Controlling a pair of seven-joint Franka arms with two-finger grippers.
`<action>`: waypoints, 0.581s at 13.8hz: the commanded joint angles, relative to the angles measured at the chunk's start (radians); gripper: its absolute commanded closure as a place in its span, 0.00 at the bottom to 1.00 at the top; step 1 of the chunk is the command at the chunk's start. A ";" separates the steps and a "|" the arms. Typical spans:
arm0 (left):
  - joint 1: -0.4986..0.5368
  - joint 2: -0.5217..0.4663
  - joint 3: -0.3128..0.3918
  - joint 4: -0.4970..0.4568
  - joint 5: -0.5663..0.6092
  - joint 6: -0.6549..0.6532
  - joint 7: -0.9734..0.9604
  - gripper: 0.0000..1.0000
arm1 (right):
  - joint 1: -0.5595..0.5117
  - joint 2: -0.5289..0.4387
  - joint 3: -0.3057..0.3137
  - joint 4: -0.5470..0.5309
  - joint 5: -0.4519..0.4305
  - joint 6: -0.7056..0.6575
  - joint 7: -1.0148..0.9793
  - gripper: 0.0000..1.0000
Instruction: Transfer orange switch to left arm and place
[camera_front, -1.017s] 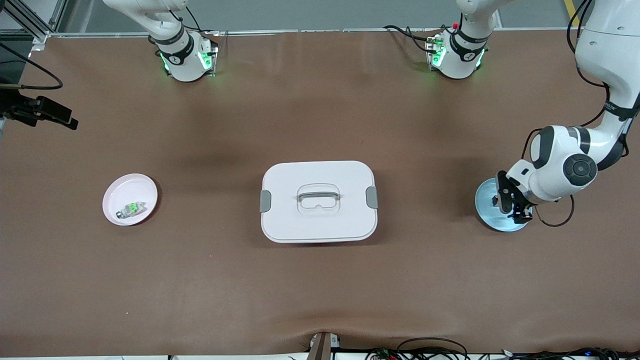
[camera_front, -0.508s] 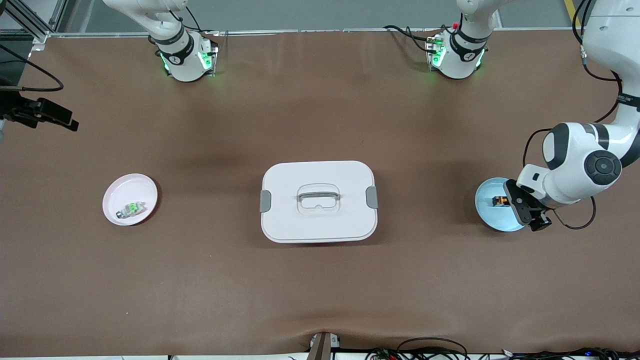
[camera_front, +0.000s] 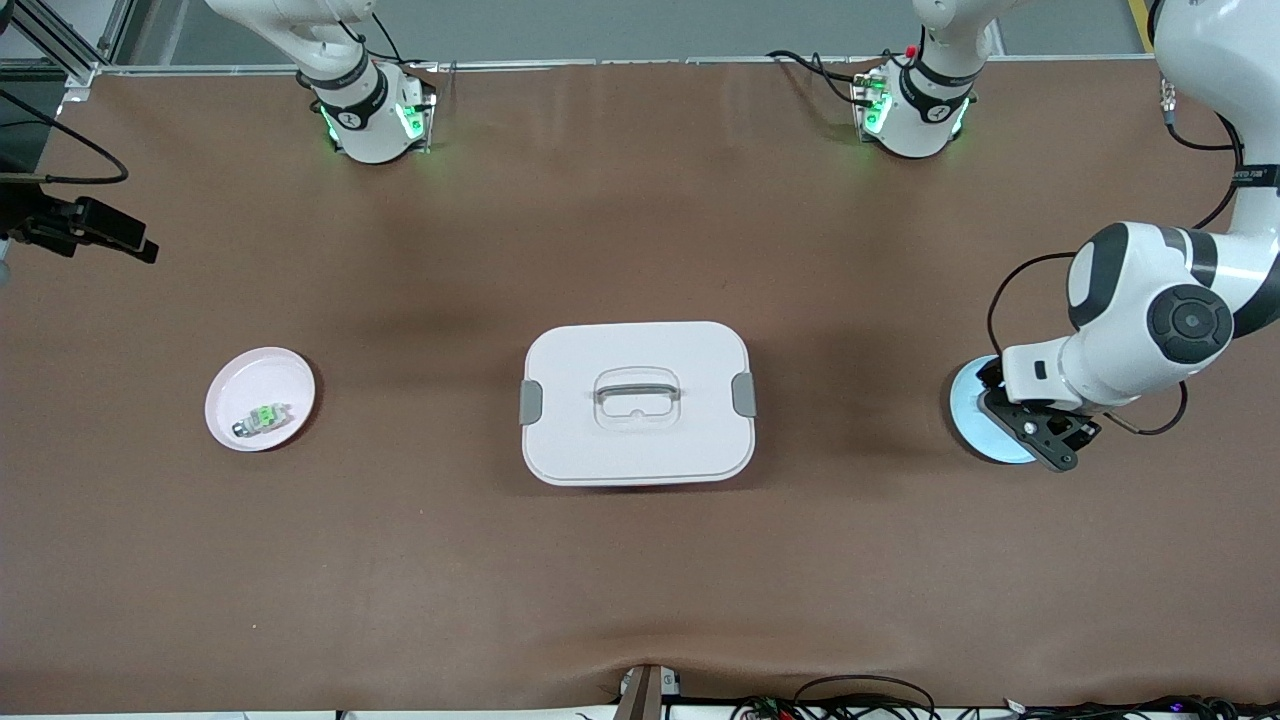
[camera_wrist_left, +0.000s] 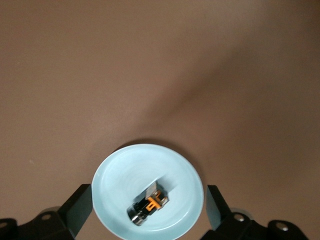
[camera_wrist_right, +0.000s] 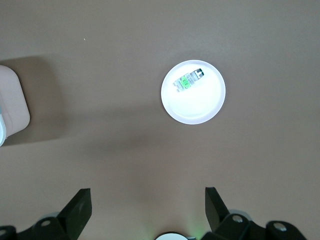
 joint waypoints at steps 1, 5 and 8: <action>0.000 0.004 -0.061 0.061 -0.012 -0.071 -0.225 0.00 | -0.008 0.013 0.009 0.028 -0.013 -0.015 -0.009 0.00; 0.002 -0.001 -0.118 0.087 -0.012 -0.111 -0.510 0.00 | -0.008 0.013 0.009 0.028 -0.013 -0.015 -0.009 0.00; 0.002 0.001 -0.141 0.147 -0.015 -0.172 -0.664 0.00 | -0.008 0.013 0.009 0.028 -0.013 -0.015 -0.009 0.00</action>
